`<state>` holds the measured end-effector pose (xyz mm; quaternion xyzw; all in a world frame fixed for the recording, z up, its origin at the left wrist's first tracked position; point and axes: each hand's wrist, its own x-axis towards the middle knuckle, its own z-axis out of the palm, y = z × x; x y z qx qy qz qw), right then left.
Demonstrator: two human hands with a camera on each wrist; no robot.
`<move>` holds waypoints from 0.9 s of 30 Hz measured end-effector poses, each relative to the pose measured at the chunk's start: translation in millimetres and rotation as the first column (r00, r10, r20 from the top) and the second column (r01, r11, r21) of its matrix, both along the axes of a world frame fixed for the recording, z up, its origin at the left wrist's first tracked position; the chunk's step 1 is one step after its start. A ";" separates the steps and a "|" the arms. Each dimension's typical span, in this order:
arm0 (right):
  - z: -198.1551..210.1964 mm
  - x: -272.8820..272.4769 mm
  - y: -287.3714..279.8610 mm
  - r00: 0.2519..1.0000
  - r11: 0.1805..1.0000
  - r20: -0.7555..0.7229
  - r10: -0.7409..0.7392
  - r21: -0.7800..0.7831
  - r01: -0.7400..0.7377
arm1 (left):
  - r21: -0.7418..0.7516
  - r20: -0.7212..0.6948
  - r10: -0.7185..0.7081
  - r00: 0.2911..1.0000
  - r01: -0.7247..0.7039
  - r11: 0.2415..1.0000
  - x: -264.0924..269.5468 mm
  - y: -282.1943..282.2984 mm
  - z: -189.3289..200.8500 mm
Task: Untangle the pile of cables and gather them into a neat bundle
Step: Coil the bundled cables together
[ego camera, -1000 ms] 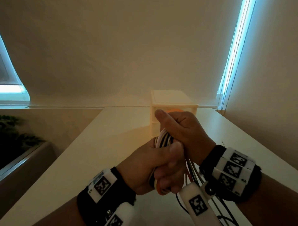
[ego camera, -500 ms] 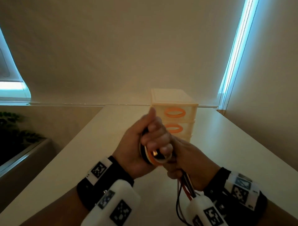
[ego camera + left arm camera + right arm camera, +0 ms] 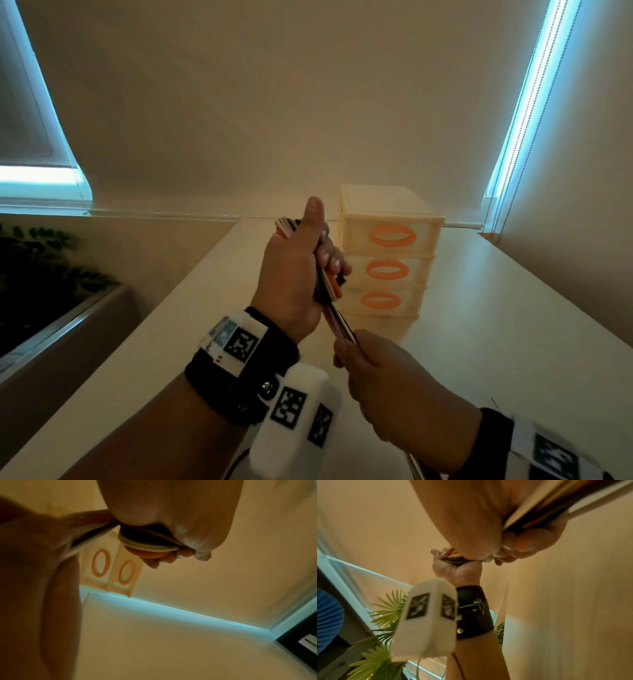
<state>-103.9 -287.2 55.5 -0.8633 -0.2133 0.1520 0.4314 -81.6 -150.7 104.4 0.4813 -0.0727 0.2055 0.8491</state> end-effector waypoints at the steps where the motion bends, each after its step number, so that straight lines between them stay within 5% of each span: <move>1: 3.4 -2.8 -1.7 1.000 1.000 -0.014 -0.013 -0.015 0.012 | 0.088 0.031 0.060 0.998 -0.063 0.994 0.6 2.1 -0.3; 6: 29.0 -13.5 -12.6 0.999 0.987 -0.016 0.038 -0.159 -0.040 | 0.538 0.174 0.285 0.942 -0.334 0.774 -0.3 -0.7 -10.5; 9: 38.5 -16.9 -19.4 0.995 0.969 -0.016 0.102 -0.224 -0.103 | 0.722 0.271 0.233 0.934 -0.357 0.593 -1.3 -6.4 -15.1; 11: 43.7 -17.9 -25.6 0.980 0.922 0.107 0.169 -0.369 -0.119 | 0.837 0.302 0.168 0.939 -0.345 0.425 -0.6 -5.9 -17.9; 14: 51.0 -15.5 -34.3 0.891 0.817 0.340 0.302 -0.574 -0.058 | 0.907 0.321 0.050 0.946 -0.323 0.272 -0.8 -6.0 -19.0; 19: 59.4 2.6 -39.6 0.784 0.729 0.439 0.439 -0.684 -0.025 | 0.927 0.354 -0.031 0.935 -0.346 0.142 0.2 -5.4 -20.8; 25: 120.4 -1.7 -42.6 0.826 0.672 0.347 0.445 -0.739 -0.052 | 0.915 0.391 -0.194 0.900 -0.358 0.184 -9.6 2.7 -20.4; 27: 136.6 4.7 -43.2 0.814 0.676 0.353 0.461 -0.734 -0.064 | 0.937 0.348 -0.231 0.909 -0.326 0.129 -11.9 2.3 -15.2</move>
